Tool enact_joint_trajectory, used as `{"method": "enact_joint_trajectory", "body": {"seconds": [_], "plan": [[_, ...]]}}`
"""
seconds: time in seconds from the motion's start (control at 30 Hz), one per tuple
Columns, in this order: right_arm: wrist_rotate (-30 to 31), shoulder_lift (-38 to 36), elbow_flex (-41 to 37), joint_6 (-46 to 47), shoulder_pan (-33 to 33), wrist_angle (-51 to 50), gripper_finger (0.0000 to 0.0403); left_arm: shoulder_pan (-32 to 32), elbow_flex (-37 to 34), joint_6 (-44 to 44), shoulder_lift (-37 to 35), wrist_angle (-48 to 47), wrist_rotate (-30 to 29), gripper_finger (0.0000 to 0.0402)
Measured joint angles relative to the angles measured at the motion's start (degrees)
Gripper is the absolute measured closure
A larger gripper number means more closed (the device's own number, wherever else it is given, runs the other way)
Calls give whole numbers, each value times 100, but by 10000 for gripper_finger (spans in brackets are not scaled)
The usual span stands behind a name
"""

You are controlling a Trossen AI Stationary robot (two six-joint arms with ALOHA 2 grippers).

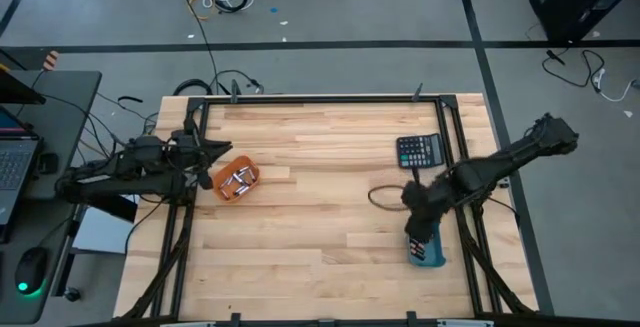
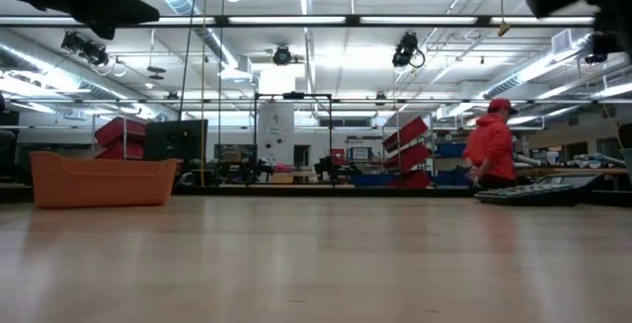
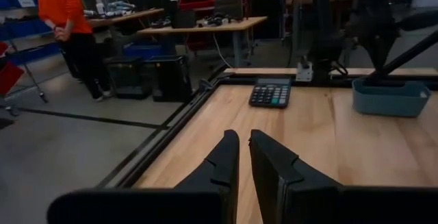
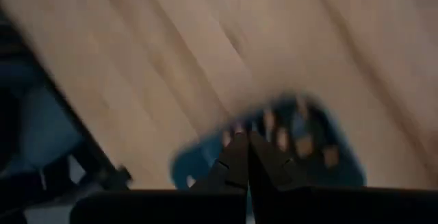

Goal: Sort batteries
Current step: Adjust the blue bin

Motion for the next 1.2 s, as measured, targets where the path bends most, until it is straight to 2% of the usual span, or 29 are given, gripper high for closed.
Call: {"method": "enact_joint_trajectory", "body": {"seconds": [0.1,0.23,0.53,0.8,1.2], "plan": [[-254,296,-1,680,343,-445,403,0,0,35,67,5,-28,367],[-242,608,-1,992,598,-695,403,0,0,40,99,7,-48,367],[123,1373,-5,742,663,-1051,403,0,0,49,99,8,-54,367],[339,1891,-5,316,460,-1045,403,0,0,39,99,0,-54,367],[608,1968,-5,210,243,-967,403,-1,0,34,99,-10,-54,367]]}}
